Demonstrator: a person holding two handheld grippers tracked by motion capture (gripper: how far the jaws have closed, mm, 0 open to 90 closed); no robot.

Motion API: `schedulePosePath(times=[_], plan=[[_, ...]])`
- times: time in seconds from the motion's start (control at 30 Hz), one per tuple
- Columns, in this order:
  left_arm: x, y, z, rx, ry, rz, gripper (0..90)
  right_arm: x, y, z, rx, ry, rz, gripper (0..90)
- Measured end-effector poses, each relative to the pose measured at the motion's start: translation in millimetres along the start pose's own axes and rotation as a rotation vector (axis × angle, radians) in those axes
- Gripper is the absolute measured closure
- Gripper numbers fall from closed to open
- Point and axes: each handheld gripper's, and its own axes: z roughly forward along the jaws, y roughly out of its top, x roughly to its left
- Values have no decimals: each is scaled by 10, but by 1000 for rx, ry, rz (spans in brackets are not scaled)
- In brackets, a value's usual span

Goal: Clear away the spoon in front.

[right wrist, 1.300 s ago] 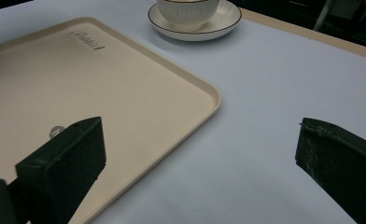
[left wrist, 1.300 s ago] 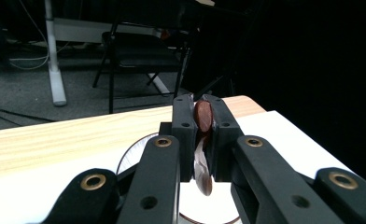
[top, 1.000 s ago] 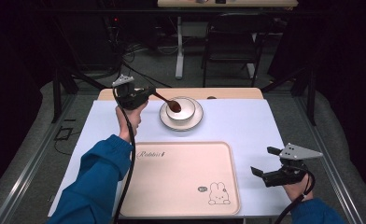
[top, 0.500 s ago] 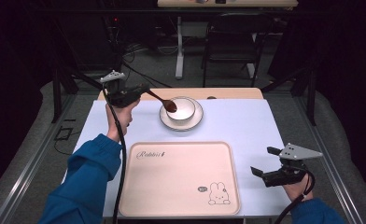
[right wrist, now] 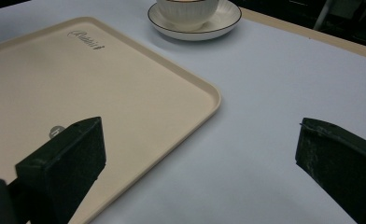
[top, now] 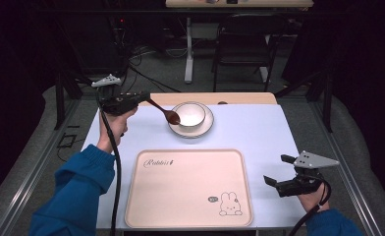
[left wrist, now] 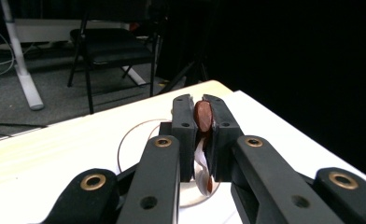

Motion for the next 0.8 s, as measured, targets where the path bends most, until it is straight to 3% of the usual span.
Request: schedulePosePath(times=[0.5, 0.8], plan=[[10, -114, -330, 104, -73, 23, 837, 6, 2, 1, 1, -1, -1, 10], [52, -282, -479, 193, -112, 17, 837, 7, 3, 4, 3, -3, -2, 10]])
